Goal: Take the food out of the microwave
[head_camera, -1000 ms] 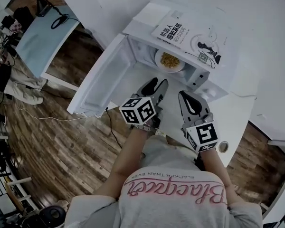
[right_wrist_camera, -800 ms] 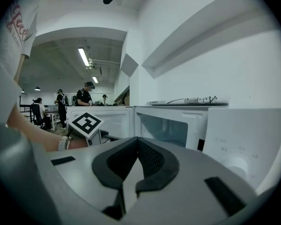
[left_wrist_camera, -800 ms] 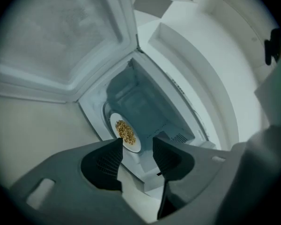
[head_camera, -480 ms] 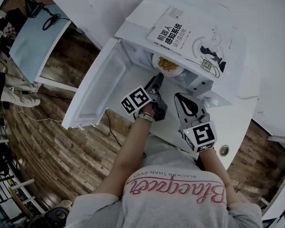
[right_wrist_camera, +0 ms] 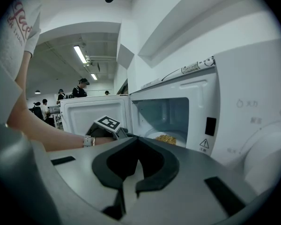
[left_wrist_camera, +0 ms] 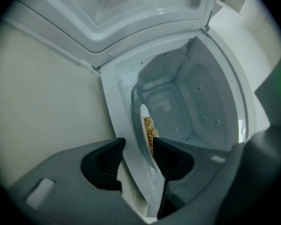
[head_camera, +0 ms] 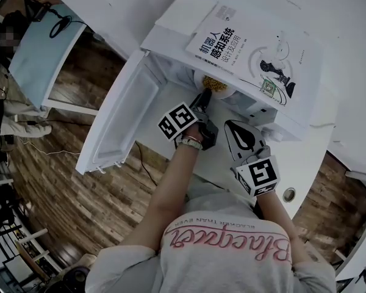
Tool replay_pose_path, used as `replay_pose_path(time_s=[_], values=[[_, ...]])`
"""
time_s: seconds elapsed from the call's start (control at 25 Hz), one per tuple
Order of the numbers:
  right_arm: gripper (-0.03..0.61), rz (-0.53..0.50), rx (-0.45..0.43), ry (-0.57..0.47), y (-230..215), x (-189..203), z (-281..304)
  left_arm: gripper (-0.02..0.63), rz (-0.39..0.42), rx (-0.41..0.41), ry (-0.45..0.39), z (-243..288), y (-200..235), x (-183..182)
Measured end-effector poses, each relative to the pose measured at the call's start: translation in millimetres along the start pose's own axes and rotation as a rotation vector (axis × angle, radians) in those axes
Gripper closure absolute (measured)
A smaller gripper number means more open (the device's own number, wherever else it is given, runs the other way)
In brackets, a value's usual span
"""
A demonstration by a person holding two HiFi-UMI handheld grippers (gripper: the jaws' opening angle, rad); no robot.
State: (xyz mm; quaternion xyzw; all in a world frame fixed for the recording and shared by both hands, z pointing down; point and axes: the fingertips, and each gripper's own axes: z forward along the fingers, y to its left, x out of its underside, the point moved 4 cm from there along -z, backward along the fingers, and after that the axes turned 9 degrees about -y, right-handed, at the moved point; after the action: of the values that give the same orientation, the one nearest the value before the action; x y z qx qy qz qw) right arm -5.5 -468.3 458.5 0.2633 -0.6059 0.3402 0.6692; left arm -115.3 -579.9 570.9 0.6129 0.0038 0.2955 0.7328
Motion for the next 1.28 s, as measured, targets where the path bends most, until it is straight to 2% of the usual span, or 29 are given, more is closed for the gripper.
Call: replay_pose_path(time_s=[0.2,0.4,0.56,0.6,0.8,1.28], values=[[0.568,0.000,0.005,0.008,-2,2,-2,0.422,-0.047,-0.006,0.002,-2,1,-1],[0.568,-0.003,0.001,0.014,2,4,-4,0.508,-0.070,-0.002,-0.001,-7,-2,-3],[0.568,-0.015,-0.008,0.013,7,4,-6,0.533,-0.106,0.002,-0.009,-9,-4,-4],[0.568,-0.019,-0.009,0.012,8,3,-7,0.575,-0.110,0.005,-0.015,-9,-6,-5],[0.568,-0.027,-0.004,0.010,10,1,-13,0.595,-0.176,0.039,-0.040,-13,-9,-8],[0.569,-0.058,0.000,-0.024,23,-10,-32,0.601,-0.173,0.090,-0.056,-43,-21,1]])
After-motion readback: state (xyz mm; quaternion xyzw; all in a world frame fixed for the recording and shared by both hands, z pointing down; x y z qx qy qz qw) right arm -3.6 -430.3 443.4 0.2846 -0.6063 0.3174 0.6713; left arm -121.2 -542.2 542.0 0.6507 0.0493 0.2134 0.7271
